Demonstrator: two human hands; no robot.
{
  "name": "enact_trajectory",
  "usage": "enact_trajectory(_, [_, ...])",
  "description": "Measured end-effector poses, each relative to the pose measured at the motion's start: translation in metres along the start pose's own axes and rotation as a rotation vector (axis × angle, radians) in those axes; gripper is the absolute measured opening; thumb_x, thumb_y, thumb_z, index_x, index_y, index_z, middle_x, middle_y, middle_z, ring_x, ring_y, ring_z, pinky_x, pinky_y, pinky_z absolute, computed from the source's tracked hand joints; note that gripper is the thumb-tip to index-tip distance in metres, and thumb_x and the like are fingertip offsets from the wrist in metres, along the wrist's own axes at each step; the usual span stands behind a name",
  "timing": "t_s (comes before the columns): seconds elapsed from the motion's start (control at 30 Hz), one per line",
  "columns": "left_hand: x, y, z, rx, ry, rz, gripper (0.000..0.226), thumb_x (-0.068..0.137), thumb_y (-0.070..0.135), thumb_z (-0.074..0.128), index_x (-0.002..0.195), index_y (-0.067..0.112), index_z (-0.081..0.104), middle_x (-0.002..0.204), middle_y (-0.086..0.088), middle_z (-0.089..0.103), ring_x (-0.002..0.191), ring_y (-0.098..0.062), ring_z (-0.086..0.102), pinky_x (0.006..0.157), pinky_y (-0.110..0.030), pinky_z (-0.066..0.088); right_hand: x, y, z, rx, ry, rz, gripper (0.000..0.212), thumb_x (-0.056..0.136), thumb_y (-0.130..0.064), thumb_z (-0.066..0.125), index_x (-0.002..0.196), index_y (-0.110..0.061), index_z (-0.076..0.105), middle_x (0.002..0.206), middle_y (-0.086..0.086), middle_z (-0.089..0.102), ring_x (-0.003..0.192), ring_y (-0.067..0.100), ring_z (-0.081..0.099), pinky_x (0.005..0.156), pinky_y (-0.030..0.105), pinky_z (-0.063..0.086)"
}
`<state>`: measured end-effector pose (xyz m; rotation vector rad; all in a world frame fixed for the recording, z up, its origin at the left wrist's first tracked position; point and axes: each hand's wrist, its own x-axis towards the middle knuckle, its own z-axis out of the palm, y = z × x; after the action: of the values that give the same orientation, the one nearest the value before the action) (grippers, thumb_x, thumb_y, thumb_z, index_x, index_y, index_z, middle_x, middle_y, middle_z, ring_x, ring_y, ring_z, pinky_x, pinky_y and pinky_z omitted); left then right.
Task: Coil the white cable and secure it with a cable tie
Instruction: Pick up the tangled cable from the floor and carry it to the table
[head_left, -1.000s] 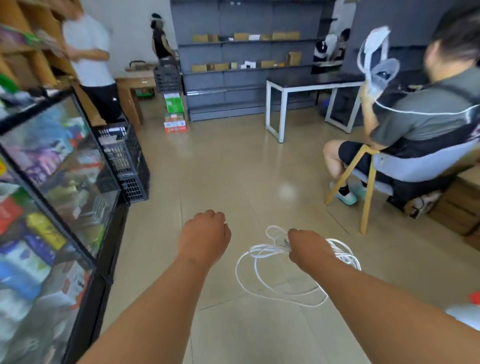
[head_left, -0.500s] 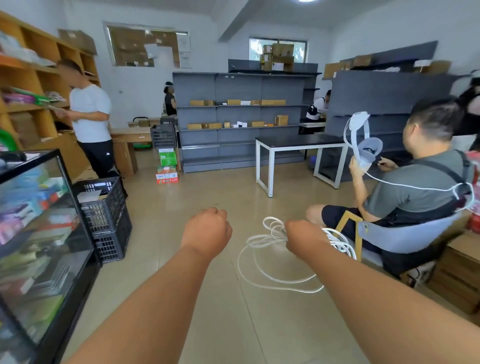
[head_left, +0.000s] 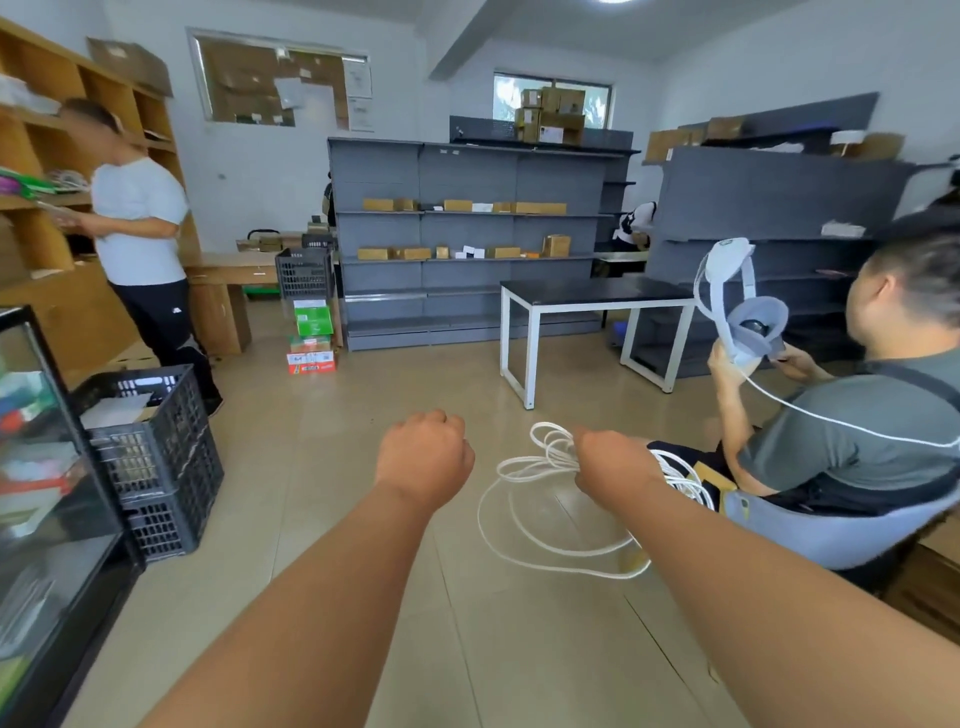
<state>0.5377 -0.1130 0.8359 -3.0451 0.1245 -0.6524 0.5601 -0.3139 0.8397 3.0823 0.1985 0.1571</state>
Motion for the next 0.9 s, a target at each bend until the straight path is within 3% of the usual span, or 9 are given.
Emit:
enact_trajectory(0.2, [0.109,-0.034,0.057,0.031,-0.003,0.036,0.029,0.093,0.025,0.036,0.107,0.011,0.057,0.111,-0.008,0.06,0.103,-0.029,0.056,0.082,-0.035,0.041,0.116,-0.002,0.016,-0.02,0.001,0.044,0.029,0.088,-0.005,0.046,0.115,-0.011,0.054,0.111,0.009,0.064,0.102,0.031,0.061,0.077,0.033,0.046])
enact_trajectory(0.47, [0.27,-0.082,0.114,0.056,0.027,0.106,0.027,0.092,0.025,0.037,0.104,0.012,0.058,0.109,-0.007,0.062,0.103,-0.027,0.056,0.082,-0.032,0.04,0.274,-0.006,0.026,0.034,0.049,0.123,0.028,0.089,-0.008,0.047,0.115,-0.012,0.053,0.108,0.008,0.064,0.098,0.029,0.061,0.072,0.032,0.043])
enact_trajectory(0.9, [0.483,-0.075,0.239,0.037,-0.035,0.127,0.028,0.093,0.026,0.035,0.106,0.013,0.056,0.108,-0.005,0.06,0.101,-0.026,0.057,0.082,-0.033,0.04,0.504,0.047,0.081,0.036,-0.031,0.168,0.029,0.09,-0.006,0.046,0.118,-0.011,0.053,0.113,0.01,0.064,0.103,0.031,0.061,0.082,0.036,0.048])
